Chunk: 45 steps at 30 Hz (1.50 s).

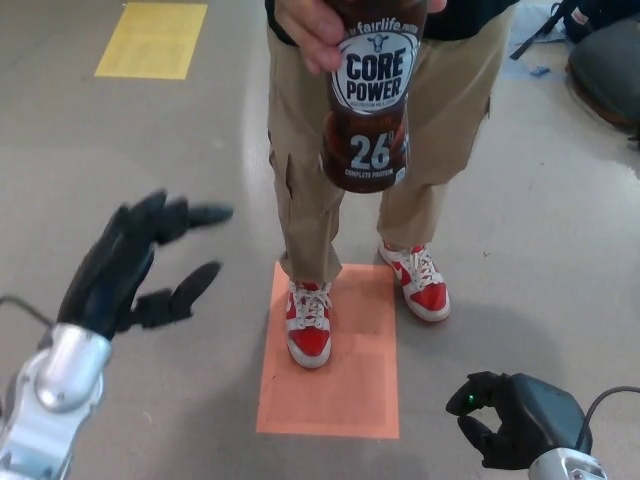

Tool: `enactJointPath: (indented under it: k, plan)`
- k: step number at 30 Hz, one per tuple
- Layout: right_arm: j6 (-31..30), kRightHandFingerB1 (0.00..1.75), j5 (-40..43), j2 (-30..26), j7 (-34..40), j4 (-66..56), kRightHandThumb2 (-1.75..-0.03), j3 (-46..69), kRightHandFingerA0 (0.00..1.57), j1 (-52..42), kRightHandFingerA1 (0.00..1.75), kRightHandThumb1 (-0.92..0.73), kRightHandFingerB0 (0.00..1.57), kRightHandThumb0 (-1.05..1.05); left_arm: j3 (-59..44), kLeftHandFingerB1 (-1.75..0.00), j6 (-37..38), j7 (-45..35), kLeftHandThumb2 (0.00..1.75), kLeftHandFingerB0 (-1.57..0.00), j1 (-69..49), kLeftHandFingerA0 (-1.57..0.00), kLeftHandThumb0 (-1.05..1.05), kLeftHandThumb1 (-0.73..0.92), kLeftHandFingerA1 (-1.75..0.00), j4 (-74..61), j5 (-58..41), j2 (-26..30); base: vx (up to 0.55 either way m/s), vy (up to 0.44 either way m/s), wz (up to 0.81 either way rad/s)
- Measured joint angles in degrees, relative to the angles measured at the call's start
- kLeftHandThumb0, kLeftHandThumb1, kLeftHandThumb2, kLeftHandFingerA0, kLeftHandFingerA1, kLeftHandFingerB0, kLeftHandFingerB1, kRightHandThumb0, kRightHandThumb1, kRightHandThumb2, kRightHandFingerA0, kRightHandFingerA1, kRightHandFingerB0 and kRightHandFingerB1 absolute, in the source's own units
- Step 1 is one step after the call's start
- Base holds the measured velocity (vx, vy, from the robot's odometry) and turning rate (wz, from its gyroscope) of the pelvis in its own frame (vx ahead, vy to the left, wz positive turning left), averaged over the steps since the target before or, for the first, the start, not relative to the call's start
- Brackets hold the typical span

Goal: The robot recieved a bottle of protein shake from a person using its left hand and then shake the protein up and down 2 two times and hand it back to the person

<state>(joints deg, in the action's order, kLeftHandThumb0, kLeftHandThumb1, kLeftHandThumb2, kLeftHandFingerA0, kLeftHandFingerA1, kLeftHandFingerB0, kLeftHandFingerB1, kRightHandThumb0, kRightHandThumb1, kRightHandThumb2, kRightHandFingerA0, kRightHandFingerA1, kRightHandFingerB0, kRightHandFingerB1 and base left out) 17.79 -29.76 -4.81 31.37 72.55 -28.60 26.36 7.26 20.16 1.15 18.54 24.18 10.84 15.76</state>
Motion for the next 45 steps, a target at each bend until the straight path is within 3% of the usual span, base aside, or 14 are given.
enactJointPath:
  k: [3, 4, 9, 12, 14, 15, 19, 20, 22, 23, 36, 45]
  plan:
    - [0.16, 0.56, -0.17, 0.04, 0.15, 0.00, -0.77, -0.04, 0.99, 0.00, 0.86, -0.69, 0.88, -0.41, -0.07, -0.15, -2.54, -2.13, 0.81, -0.08, 1.26, -0.06, -0.72, 0.46, -0.33, -3.51, -1.80, 0.03, 0.00, 0.000, 0.00]
    - [0.19, 0.57, -0.20, 0.06, 0.17, 0.00, -0.76, -0.04, 0.97, 0.00, 0.83, -0.70, 0.87, -0.42, -0.10, -0.15, -3.31, -2.72, 0.83, 0.00, 1.70, 0.00, -0.67, 0.43, -0.26, -4.41, -2.34, 0.07, 0.00, 0.000, 0.00]
    - [0.33, 0.57, -0.30, 0.11, 0.26, 0.00, -0.76, -0.07, 0.97, 0.00, 0.87, -0.69, 0.87, -0.41, -0.37, -0.13, -7.84, -6.35, 0.81, 0.00, 4.56, 0.00, -0.67, 0.41, -0.20, -8.63, -5.47, 0.40, 0.00, 0.000, 0.00]
    - [0.35, 0.57, -0.33, 0.15, 0.28, 0.00, -0.75, -0.06, 0.98, 0.00, 0.86, -0.68, 0.88, -0.41, -0.62, -0.05, -10.20, -8.09, 0.80, 0.00, 6.02, 0.00, -0.72, 0.43, -0.06, -10.27, -7.05, 0.42, 0.00, 0.000, 0.00]
    - [0.36, 0.58, -0.40, 0.19, 0.30, 0.00, -0.76, -0.06, 0.97, 0.00, 0.87, -0.68, 0.87, -0.41, -0.88, -0.09, -12.26, -9.46, 0.80, 0.00, 7.19, 0.00, -0.70, 0.41, -0.07, -11.31, -8.35, 0.42, 0.00, 0.000, 0.00]
    - [0.37, 0.59, -0.42, 0.20, 0.30, 0.00, -0.78, -0.06, 0.98, 0.00, 0.89, -0.67, 0.87, -0.40, -0.95, 0.00, -12.89, -9.86, 0.81, 0.00, 7.57, 0.00, -0.77, 0.45, -0.01, -11.58, -8.79, 0.42, 0.00, 0.000, 0.00]
    - [0.42, 0.62, -0.52, 0.24, 0.35, 0.00, -0.76, -0.07, 0.98, 0.00, 0.92, -0.66, 0.87, -0.41, -1.27, 0.00, -16.19, -11.75, 0.82, 0.00, 9.80, 0.00, -0.78, 0.46, -0.04, -12.58, -10.66, 0.42, 0.00, 0.000, 0.00]
    - [0.45, 0.60, -0.55, 0.24, 0.37, 0.00, -0.75, -0.08, 0.96, 0.00, 0.95, -0.67, 0.85, -0.41, -1.37, 0.00, -17.62, -12.60, 0.59, 0.00, 10.79, 0.00, -0.74, 0.55, 0.00, -12.72, -11.49, 0.42, 0.00, 0.000, 0.00]
    - [0.46, 0.59, -0.58, 0.25, 0.39, 0.00, -0.74, -0.09, 0.96, 0.00, 0.96, -0.67, 0.86, -0.41, -1.43, 0.00, -19.28, -13.59, 0.58, 0.00, 11.93, 0.00, -0.78, 0.59, 0.00, -12.78, -12.40, 0.42, 0.00, 0.000, 0.00]
    - [0.48, 0.60, -0.61, 0.25, 0.40, 0.00, -0.74, -0.10, 0.97, 0.00, 0.95, -0.67, 0.87, -0.41, -1.48, 0.00, -20.31, -14.23, 0.90, 0.00, 12.61, 0.00, -0.88, 0.56, -0.07, -12.82, -13.06, 0.42, 0.00, 0.000, 0.00]
    - [0.77, 0.62, -0.96, 0.26, 0.43, 0.00, -0.77, -0.09, 0.97, 0.00, 0.93, -0.71, 0.86, -0.43, -1.49, 0.00, -32.12, -21.10, 0.99, 0.00, 19.08, 0.00, -0.95, 0.64, -0.07, -14.31, -19.11, 0.44, 0.00, 0.000, 0.00]
    - [1.15, 0.67, -1.33, 0.26, 0.70, 0.00, -0.89, -0.10, 0.99, 0.00, 0.89, -0.66, 0.86, -0.44, -1.14, 0.00, -40.32, -25.15, 1.03, 0.00, 22.45, 0.00, -0.98, 0.65, -0.08, -16.48, -22.67, 0.46, 0.00, 0.000, 0.00]
